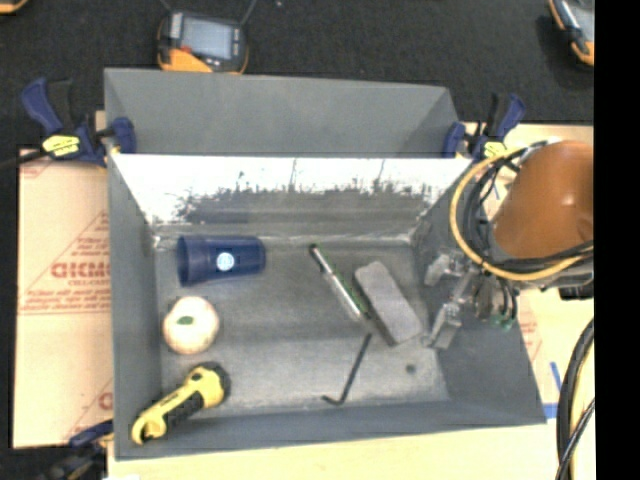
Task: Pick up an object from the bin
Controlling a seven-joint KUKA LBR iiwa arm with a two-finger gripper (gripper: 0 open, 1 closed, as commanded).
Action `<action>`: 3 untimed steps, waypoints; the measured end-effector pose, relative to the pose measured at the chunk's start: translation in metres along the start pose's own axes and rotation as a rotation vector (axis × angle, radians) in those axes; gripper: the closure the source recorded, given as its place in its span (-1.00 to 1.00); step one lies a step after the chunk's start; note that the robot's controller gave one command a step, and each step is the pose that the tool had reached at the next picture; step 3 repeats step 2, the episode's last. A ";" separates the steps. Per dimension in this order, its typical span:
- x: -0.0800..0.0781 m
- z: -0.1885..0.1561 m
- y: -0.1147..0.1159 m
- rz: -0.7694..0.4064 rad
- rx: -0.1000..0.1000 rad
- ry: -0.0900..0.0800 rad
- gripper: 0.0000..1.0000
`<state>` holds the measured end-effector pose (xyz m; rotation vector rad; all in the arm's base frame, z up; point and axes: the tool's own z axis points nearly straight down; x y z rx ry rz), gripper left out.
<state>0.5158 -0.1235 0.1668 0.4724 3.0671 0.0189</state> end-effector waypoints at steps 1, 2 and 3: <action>-0.011 0.023 -0.006 0.059 0.003 0.003 -1.00; -0.032 0.050 -0.007 0.091 -0.001 -0.008 -1.00; -0.032 0.050 -0.007 0.091 -0.001 -0.008 -1.00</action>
Offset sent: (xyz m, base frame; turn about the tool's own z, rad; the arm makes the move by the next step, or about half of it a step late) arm 0.0396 -0.0182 -0.0665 0.1169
